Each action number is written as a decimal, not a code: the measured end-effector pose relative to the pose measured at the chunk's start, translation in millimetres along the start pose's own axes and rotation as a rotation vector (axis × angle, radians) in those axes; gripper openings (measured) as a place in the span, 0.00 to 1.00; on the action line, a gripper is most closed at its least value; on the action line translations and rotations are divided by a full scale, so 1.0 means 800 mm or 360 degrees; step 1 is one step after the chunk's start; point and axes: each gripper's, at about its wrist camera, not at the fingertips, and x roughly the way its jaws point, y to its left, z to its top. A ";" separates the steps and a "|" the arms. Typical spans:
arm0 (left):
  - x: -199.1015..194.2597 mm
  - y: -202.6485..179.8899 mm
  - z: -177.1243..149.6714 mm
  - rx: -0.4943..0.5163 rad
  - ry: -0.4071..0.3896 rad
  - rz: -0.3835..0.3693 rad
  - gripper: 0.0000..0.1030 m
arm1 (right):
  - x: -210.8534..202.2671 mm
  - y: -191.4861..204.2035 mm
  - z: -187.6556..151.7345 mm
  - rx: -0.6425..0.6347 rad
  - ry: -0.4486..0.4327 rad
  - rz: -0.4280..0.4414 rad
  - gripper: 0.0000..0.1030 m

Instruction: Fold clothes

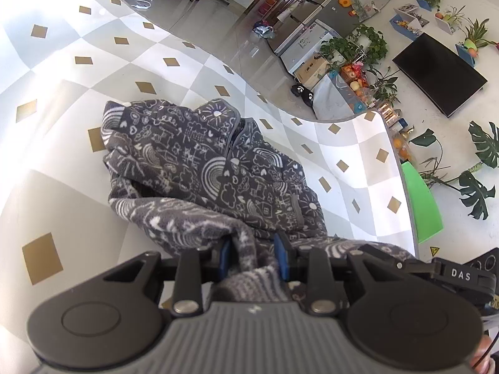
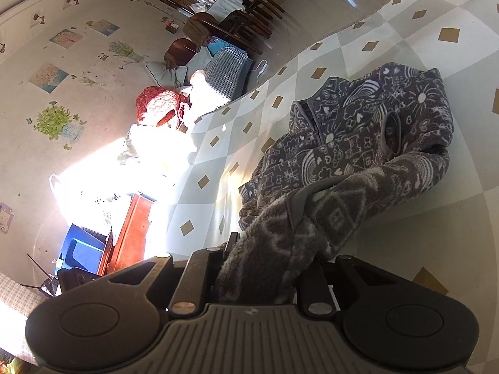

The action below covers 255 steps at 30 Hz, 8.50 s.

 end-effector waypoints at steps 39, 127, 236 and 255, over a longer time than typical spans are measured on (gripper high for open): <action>0.125 0.000 0.168 -0.0064 -0.0147 0.0036 0.25 | 0.084 -0.039 0.146 0.0112 -0.0301 -0.0016 0.18; 0.170 0.078 0.109 0.0056 0.0305 0.0666 0.38 | 0.105 -0.120 0.100 -0.0515 0.0260 -0.1115 0.42; 0.143 0.109 0.083 -0.0196 0.0140 0.0593 0.44 | 0.069 -0.103 0.091 -0.0473 -0.0031 -0.1167 0.41; 0.118 0.108 0.116 0.0033 -0.0111 0.0995 0.10 | 0.080 -0.129 0.089 -0.0423 0.0068 -0.1283 0.44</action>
